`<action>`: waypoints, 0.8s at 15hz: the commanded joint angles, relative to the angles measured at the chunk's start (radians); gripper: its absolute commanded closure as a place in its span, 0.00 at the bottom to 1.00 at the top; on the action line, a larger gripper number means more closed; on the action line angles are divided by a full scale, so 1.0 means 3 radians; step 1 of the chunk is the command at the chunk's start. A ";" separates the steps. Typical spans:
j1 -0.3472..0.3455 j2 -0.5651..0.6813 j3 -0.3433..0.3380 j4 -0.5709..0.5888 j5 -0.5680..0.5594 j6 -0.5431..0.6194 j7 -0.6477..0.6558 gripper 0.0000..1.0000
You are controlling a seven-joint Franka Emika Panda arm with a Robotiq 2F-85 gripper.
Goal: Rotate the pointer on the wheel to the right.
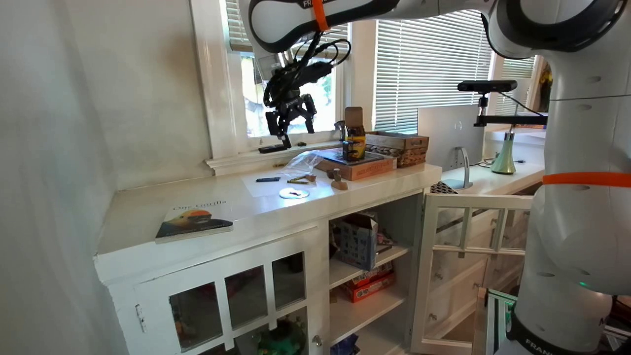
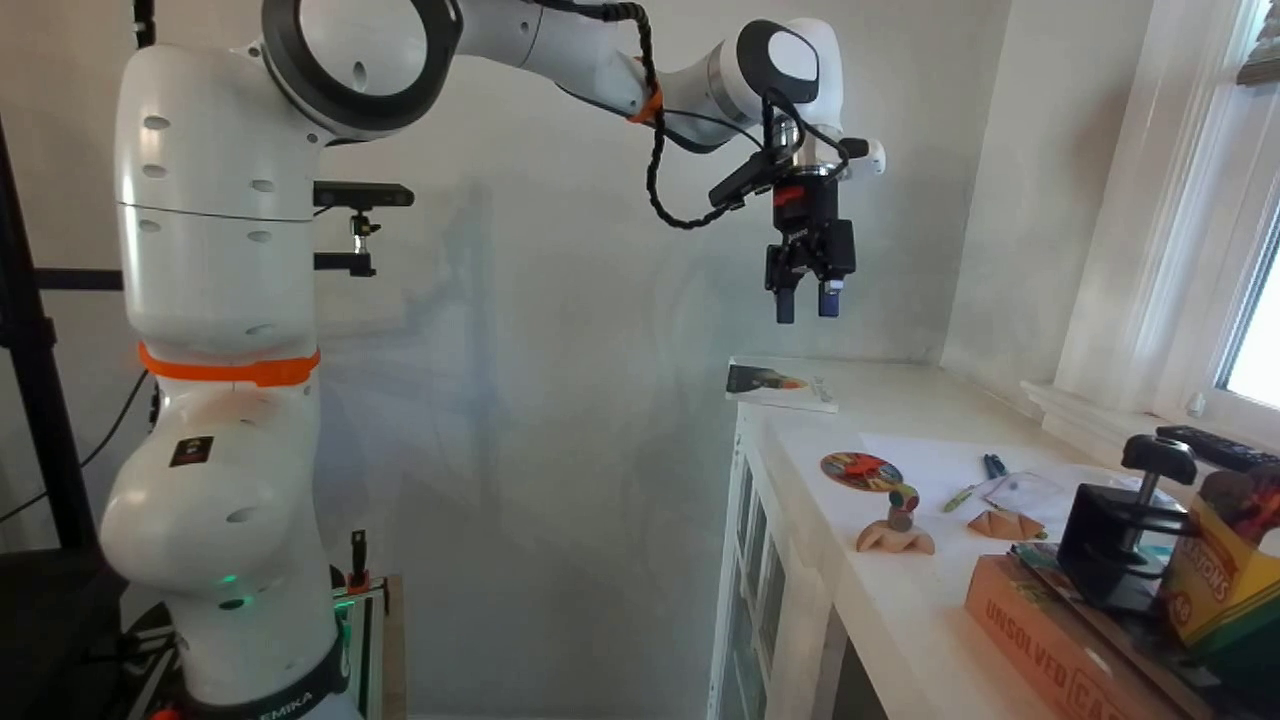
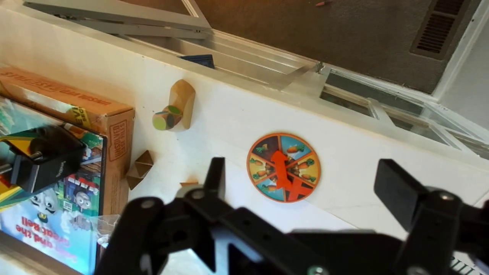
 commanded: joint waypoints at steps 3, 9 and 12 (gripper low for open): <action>-0.0156 0.0096 -0.0233 0.0239 0.0313 -0.0101 -0.0497 0.00; -0.0445 0.0181 -0.0488 0.0203 0.0933 0.0063 -0.1347 0.00; -0.0445 0.0144 -0.0507 0.0176 0.0816 0.0044 -0.1233 0.00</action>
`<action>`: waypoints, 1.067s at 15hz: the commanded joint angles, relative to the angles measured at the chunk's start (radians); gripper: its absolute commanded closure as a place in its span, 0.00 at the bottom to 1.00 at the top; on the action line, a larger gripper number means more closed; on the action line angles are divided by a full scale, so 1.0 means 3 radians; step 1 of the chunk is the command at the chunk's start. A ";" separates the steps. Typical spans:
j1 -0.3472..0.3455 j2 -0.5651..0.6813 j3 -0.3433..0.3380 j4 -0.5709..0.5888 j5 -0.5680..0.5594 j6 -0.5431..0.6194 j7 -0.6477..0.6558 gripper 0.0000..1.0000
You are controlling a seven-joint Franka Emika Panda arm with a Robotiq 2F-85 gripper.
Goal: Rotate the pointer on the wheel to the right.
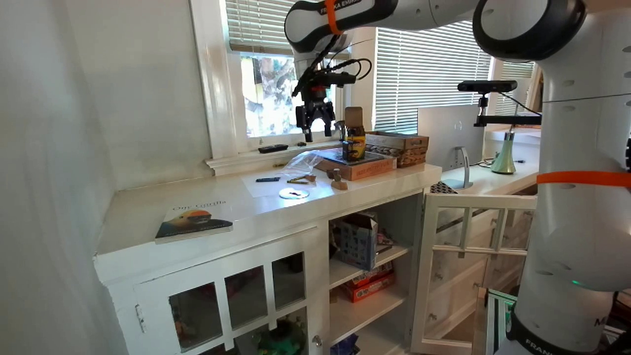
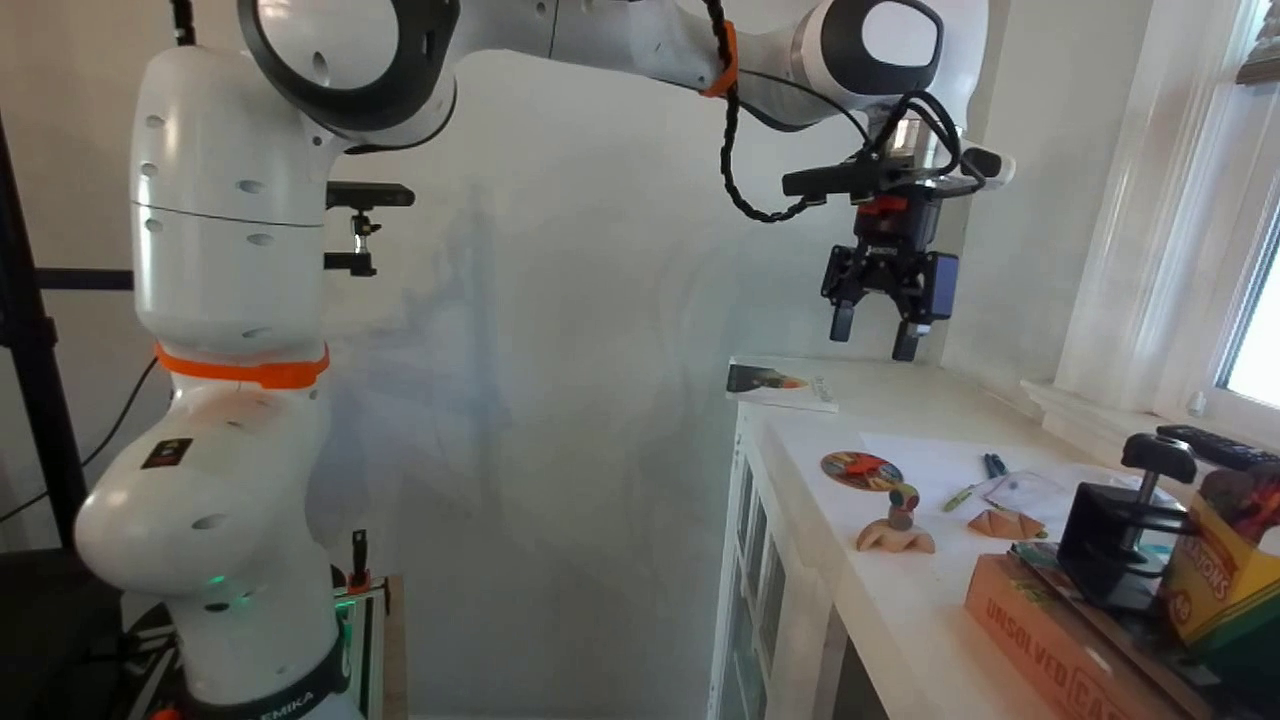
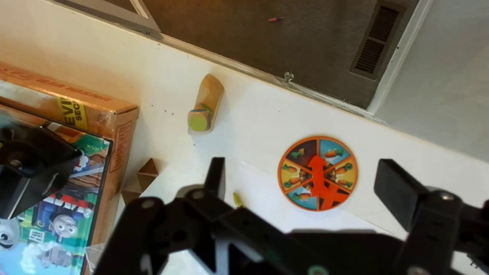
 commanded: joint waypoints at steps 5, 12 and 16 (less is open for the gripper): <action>0.0012 0.0011 -0.0008 -0.0065 0.0030 0.0177 0.0040 0.25; -0.0020 0.0007 -0.0039 -0.0563 0.0031 0.0830 0.0014 0.73; 0.0005 0.0001 -0.0027 -0.0819 0.0020 0.1111 0.0025 1.00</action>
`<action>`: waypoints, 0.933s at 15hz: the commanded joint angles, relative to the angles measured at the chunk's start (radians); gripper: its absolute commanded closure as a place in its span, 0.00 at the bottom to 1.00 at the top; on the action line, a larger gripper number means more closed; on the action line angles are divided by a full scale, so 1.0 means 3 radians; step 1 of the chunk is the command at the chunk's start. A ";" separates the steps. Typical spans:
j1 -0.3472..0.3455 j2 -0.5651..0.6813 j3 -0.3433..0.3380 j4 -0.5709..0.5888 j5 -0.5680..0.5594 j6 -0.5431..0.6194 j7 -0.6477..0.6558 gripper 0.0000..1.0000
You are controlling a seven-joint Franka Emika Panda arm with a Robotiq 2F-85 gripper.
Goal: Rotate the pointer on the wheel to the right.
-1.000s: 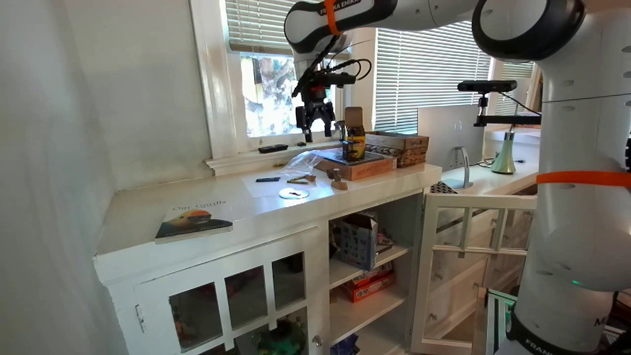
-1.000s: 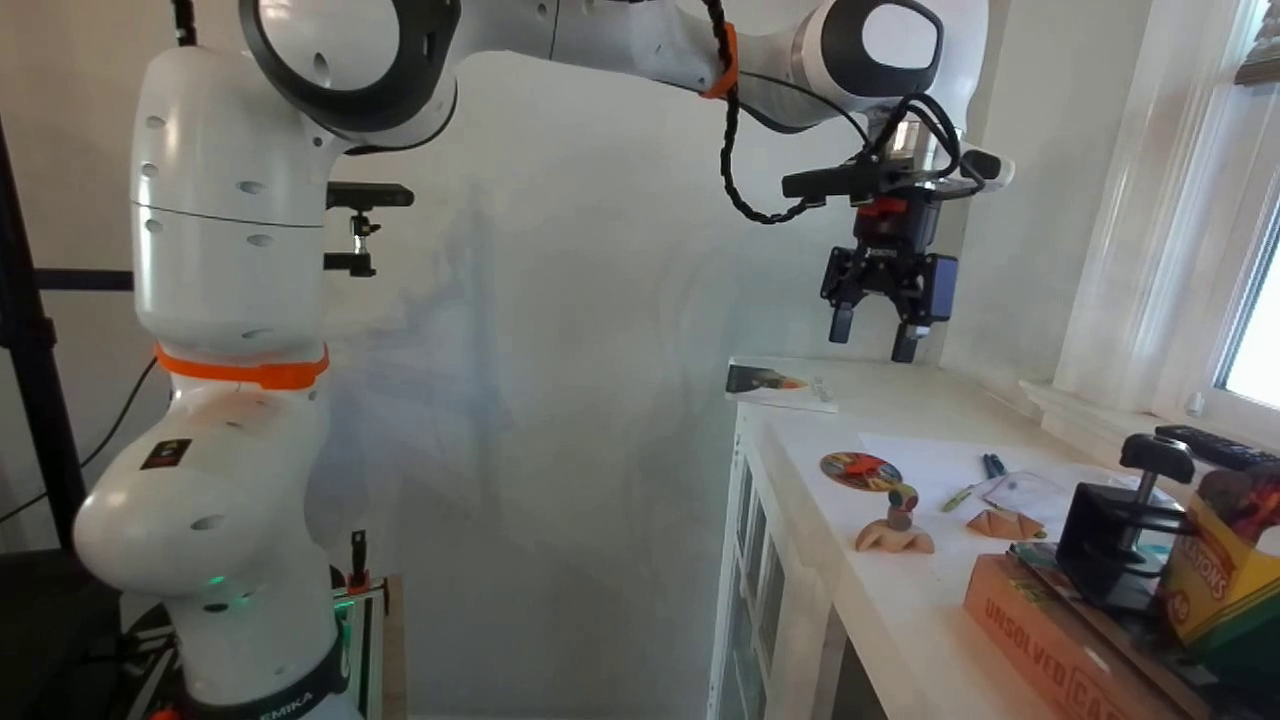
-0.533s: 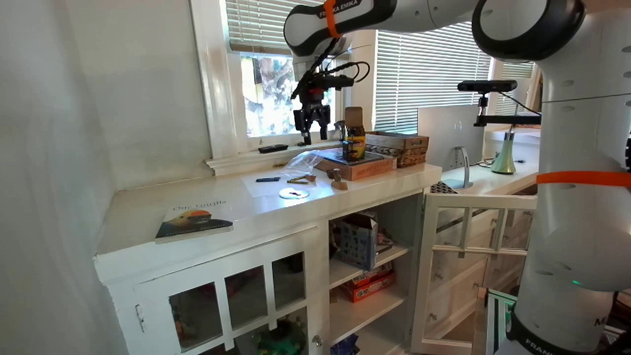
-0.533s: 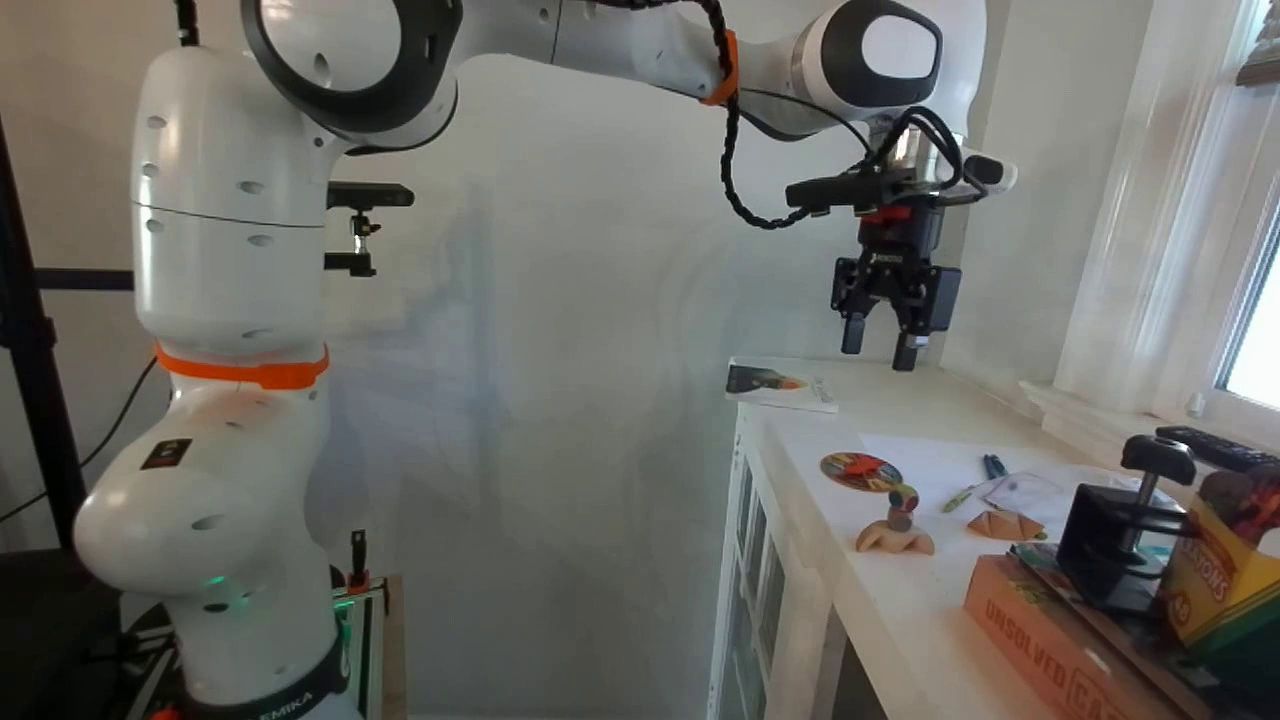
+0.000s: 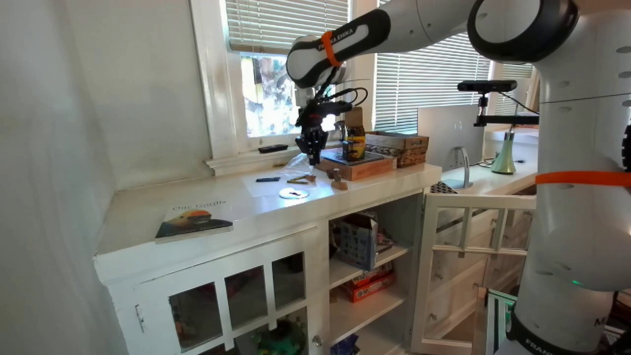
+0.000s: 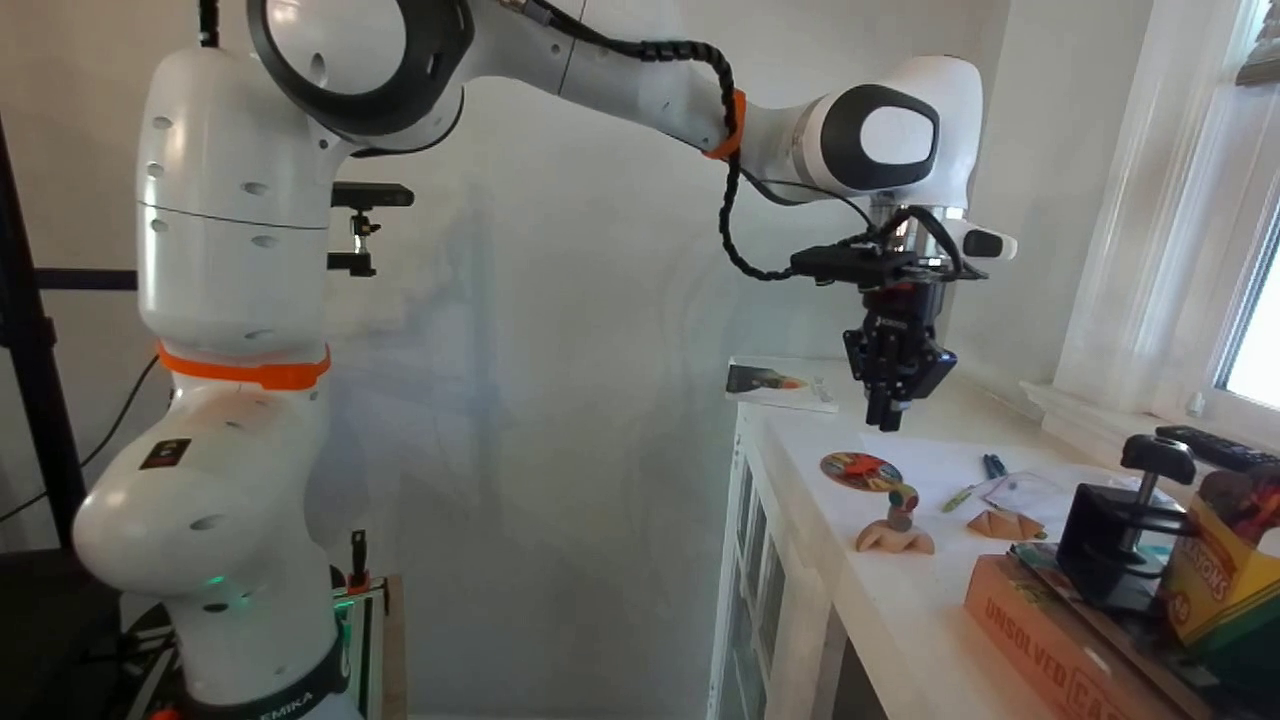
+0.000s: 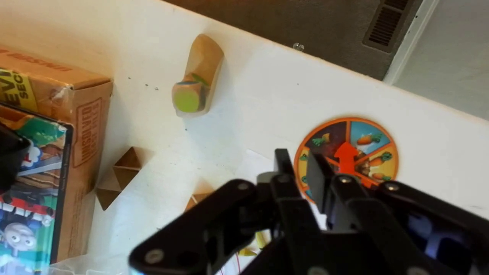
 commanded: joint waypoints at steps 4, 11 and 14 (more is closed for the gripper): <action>0.0028 -0.0047 0.0018 -0.0394 0.0012 0.0447 0.0051 1.00; 0.0026 0.0004 0.0027 -0.0433 0.0046 0.0628 -0.0002 0.99; 0.0029 0.0004 0.0033 -0.0462 0.0047 0.0660 -0.0002 0.99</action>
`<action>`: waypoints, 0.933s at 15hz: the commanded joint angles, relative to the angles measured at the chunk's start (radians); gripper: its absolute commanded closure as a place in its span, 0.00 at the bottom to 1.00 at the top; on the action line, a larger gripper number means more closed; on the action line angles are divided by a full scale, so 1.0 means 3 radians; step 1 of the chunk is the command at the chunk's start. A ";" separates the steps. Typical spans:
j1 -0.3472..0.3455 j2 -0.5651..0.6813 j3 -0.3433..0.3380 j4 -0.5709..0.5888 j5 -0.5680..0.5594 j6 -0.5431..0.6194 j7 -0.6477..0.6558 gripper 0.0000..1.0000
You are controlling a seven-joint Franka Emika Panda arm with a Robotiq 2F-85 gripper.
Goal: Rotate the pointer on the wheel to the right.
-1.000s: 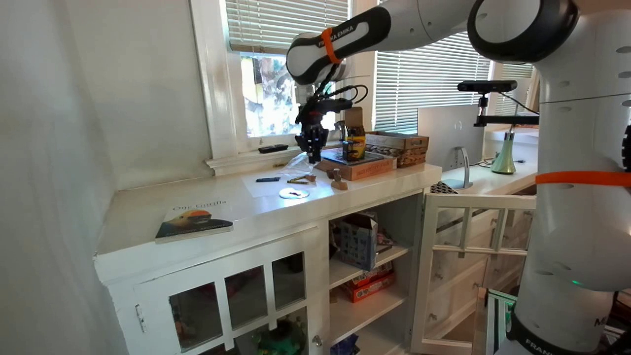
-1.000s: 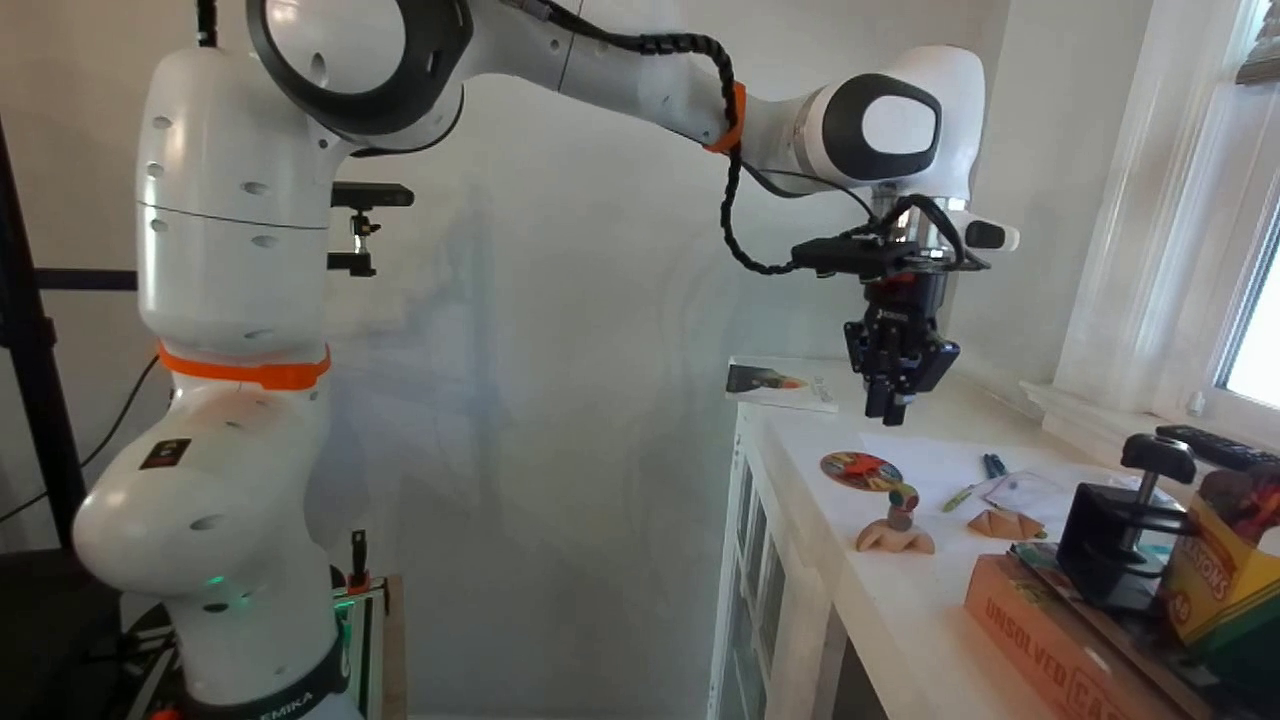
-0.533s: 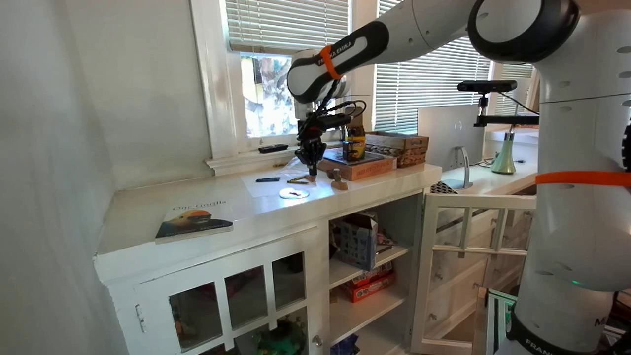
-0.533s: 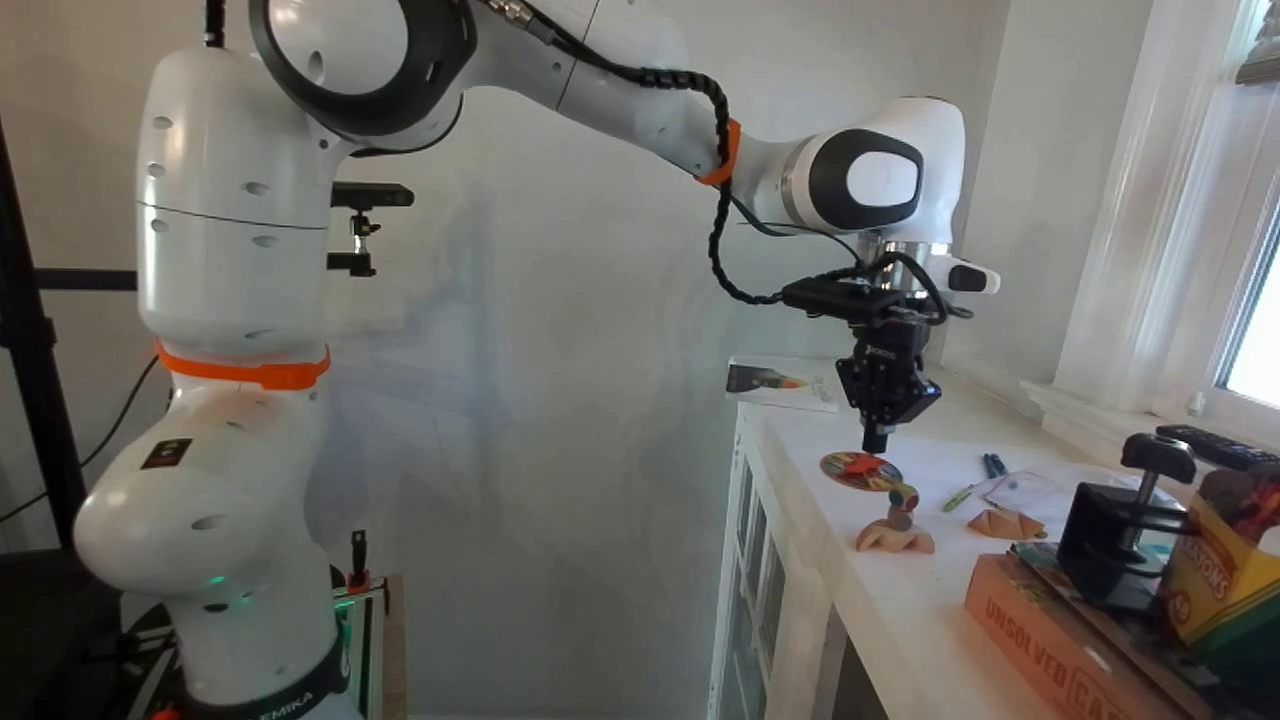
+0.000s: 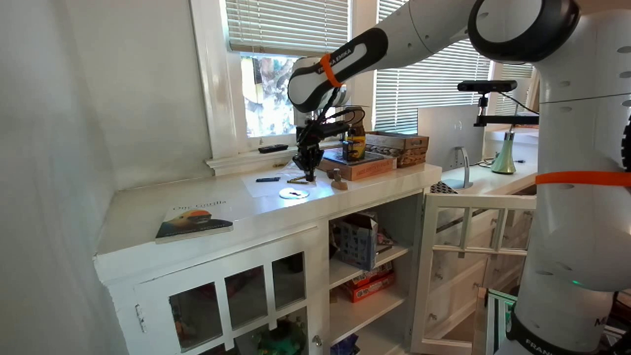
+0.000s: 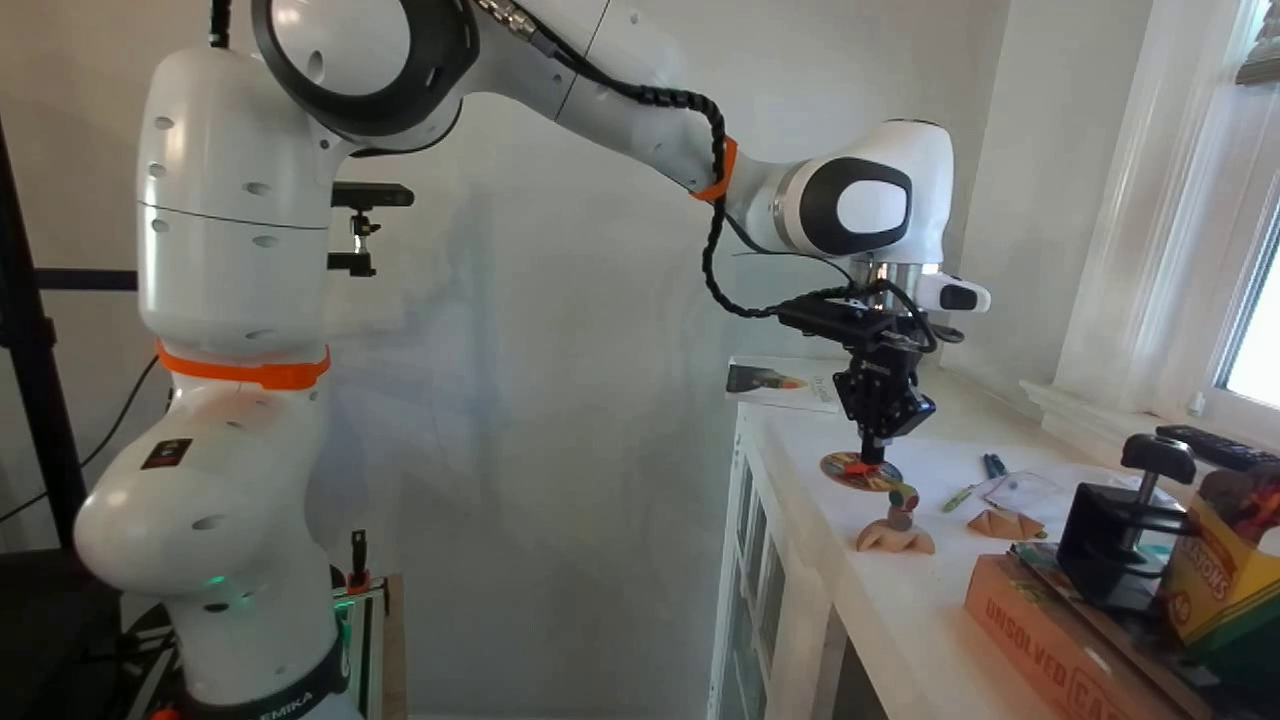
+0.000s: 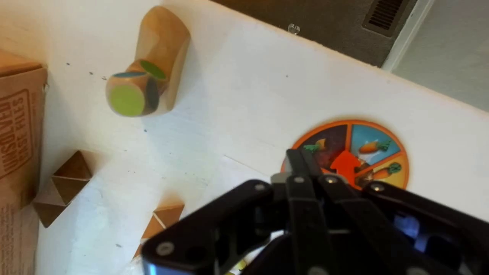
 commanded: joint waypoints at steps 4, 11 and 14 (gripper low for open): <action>0.0004 0.0111 -0.0004 0.0101 0.0027 -0.0008 -0.0024 1.00; -0.0002 0.0281 0.0026 0.0237 0.0109 0.0039 -0.0124 1.00; 0.0002 0.0326 0.0053 0.0256 0.0125 0.0086 -0.0142 1.00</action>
